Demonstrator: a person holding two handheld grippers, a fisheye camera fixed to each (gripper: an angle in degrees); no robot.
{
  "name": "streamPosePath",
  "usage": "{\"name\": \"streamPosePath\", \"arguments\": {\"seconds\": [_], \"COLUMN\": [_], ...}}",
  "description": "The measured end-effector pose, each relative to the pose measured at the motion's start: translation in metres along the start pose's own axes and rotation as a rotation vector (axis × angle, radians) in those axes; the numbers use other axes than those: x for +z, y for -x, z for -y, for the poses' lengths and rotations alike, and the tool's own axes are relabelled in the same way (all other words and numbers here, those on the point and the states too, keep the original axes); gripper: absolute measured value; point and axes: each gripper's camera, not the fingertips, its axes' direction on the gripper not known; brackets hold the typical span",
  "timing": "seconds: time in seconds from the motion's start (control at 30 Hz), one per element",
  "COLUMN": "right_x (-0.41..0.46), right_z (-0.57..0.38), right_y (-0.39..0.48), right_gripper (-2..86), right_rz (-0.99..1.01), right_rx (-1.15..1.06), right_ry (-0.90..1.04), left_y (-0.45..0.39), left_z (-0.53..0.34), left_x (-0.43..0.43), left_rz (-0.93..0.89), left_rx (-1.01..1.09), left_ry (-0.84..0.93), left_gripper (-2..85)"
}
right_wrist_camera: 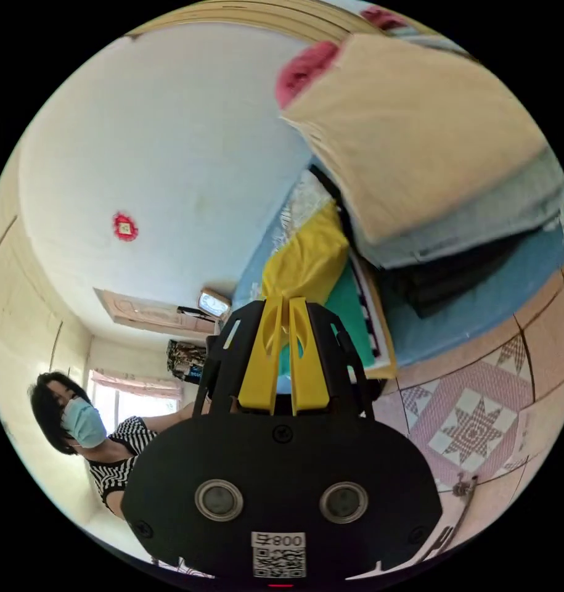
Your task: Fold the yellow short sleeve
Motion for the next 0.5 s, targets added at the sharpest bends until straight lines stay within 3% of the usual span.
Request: {"name": "streamPosePath", "arguments": {"seconds": [0.13,0.27,0.4,0.5], "right_x": [-0.018,-0.026,-0.025,-0.027], "right_z": [-0.008,-0.004,-0.005,-0.010], "right_y": [-0.021,-0.013,-0.043,-0.060], "right_gripper": [1.4,1.6,1.7,1.8], "right_rz": [0.084,-0.009,-0.026,0.031], "right_rx": [0.004,-0.034,0.066,0.109], "right_ry": [-0.034,0.023,0.036,-0.014], "left_y": [0.053,0.099,0.171,0.220], "left_z": [-0.012,-0.018,-0.036,-0.052], "left_x": [0.004,0.006,0.012,0.002], "left_rz": [-0.007,0.074,0.145,0.100], "left_rx": [0.006,0.057,-0.020,-0.099], "left_ry": [0.000,0.038,0.062,0.027], "left_gripper": [3.1,3.1,2.9,2.8]}}
